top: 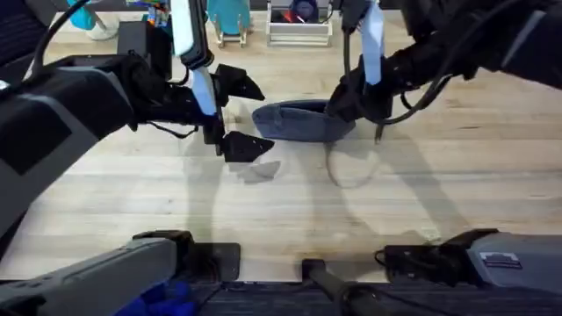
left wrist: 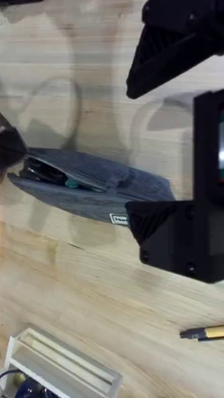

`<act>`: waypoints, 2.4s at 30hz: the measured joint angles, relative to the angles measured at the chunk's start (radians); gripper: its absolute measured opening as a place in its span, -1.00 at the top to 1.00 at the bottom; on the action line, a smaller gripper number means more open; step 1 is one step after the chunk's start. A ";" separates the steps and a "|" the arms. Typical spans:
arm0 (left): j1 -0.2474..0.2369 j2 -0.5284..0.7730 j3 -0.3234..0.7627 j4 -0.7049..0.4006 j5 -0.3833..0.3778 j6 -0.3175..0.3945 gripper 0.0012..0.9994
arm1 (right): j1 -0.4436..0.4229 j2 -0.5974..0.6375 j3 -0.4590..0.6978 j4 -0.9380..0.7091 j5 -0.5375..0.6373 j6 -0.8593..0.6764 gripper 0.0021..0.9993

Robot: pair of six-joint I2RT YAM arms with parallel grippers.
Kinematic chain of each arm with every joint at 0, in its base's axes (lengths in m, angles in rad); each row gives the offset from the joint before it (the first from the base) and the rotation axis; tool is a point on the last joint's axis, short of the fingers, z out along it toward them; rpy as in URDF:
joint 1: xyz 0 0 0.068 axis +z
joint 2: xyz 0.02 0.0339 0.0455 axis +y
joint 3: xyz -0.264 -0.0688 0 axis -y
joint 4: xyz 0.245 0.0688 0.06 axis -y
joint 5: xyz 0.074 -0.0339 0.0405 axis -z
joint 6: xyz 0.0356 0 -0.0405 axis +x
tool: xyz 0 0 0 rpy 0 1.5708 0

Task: Unzip the bag, pick up the pens from the table one at a time and place them inside, then zip the bag closed.

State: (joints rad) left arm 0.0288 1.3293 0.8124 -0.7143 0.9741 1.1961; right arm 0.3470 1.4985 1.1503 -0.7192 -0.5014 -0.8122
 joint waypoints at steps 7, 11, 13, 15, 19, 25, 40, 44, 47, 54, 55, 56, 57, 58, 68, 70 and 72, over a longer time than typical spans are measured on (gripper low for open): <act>0.000 0.000 0.000 0.000 0.000 0.000 -0.99 | 0.000 0.017 0.000 0.037 0.000 -0.038 0.94; 0.000 0.000 0.000 0.000 0.000 0.000 -0.99 | 0.000 0.019 0.000 0.039 0.000 -0.049 0.94; 0.000 0.000 0.000 0.000 0.000 0.000 -0.99 | 0.000 0.026 0.000 0.039 0.000 -0.050 0.94; 0.000 0.000 0.000 0.000 0.000 0.000 -0.99 | 0.000 0.034 0.000 0.039 0.000 -0.050 0.94; 0.000 0.000 0.000 0.000 0.000 0.000 -0.99 | 0.000 0.045 0.000 0.042 0.000 -0.053 0.95; 0.000 0.000 0.000 0.000 0.000 0.000 -0.99 | 0.000 0.075 0.000 0.075 0.000 -0.053 0.94; 0.000 0.000 0.000 0.000 0.000 0.000 -0.99 | 0.000 0.131 0.001 0.101 -0.001 -0.053 0.94; 0.000 0.000 0.000 0.000 0.000 0.000 -0.99 | 0.000 0.163 0.001 0.112 -0.002 -0.053 0.94; 0.000 0.000 0.000 0.000 0.000 0.000 -0.99 | 0.000 0.178 0.001 0.117 -0.016 -0.053 0.93; 0.000 0.000 0.000 0.000 0.000 0.000 -0.99 | 0.000 0.185 0.001 0.125 -0.023 -0.053 0.77; 0.000 0.000 0.000 0.000 0.000 0.000 -0.99 | 0.000 0.185 0.001 0.125 -0.023 -0.053 0.75; 0.000 0.000 0.000 0.000 0.000 0.000 -0.99 | 0.000 0.184 0.001 0.124 -0.023 -0.053 0.74; 0.000 0.000 0.000 0.000 0.000 0.000 -0.99 | 0.000 0.185 0.001 0.124 -0.023 -0.053 0.73; 0.000 0.000 0.000 0.000 0.000 0.000 -0.99 | 0.000 0.185 0.001 0.124 -0.023 -0.053 0.72; 0.000 0.000 0.000 0.000 0.000 0.000 -0.99 | 0.000 0.186 0.001 0.124 -0.030 -0.060 -0.96; 0.000 0.000 0.000 0.000 0.000 0.000 -0.99 | 0.000 0.186 0.001 0.124 -0.030 -0.060 -0.99; 0.000 0.000 0.000 0.000 0.000 0.000 -0.99 | 0.000 0.186 0.001 0.124 -0.030 -0.060 -0.99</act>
State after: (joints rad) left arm 0.0288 1.3293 0.8124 -0.7142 0.9740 1.1958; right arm 0.3466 1.6840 1.1511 -0.5953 -0.5312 -0.8722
